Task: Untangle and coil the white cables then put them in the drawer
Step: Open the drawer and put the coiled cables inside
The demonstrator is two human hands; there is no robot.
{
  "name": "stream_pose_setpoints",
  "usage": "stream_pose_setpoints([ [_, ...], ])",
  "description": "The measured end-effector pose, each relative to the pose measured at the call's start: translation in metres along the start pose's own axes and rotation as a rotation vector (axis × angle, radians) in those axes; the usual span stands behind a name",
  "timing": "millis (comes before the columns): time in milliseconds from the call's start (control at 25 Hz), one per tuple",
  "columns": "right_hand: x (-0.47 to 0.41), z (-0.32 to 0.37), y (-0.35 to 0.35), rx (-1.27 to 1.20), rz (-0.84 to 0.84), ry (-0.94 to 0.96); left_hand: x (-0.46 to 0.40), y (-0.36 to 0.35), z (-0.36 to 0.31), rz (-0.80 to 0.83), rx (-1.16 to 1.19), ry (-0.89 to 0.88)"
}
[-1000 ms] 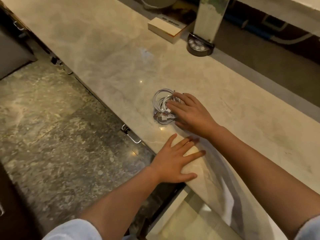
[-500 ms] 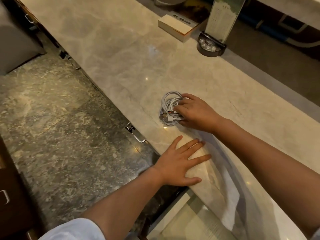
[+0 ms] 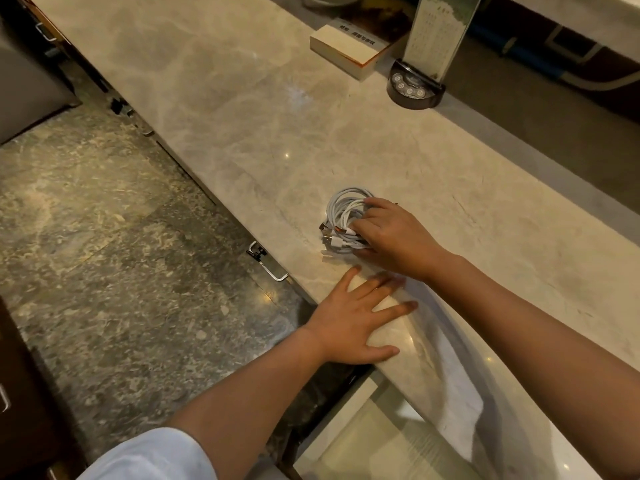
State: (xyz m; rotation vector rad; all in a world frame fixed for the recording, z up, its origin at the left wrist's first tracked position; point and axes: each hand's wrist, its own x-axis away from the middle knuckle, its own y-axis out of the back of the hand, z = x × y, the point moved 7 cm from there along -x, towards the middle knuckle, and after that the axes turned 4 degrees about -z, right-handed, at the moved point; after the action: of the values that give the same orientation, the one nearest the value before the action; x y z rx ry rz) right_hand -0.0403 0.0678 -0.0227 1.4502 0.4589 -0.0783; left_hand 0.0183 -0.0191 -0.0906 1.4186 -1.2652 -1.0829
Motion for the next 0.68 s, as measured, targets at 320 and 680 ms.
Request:
stream_pose_setpoints([
  [320,0.076,-0.005,0.044,-0.046,0.071,-0.425,0.000,0.007,-0.001,-0.058,-0.017,-0.010],
  [680,0.184,0.065,0.131,-0.055,-0.065,-0.949,0.002,0.007,-0.002,-0.062,-0.008,-0.029],
])
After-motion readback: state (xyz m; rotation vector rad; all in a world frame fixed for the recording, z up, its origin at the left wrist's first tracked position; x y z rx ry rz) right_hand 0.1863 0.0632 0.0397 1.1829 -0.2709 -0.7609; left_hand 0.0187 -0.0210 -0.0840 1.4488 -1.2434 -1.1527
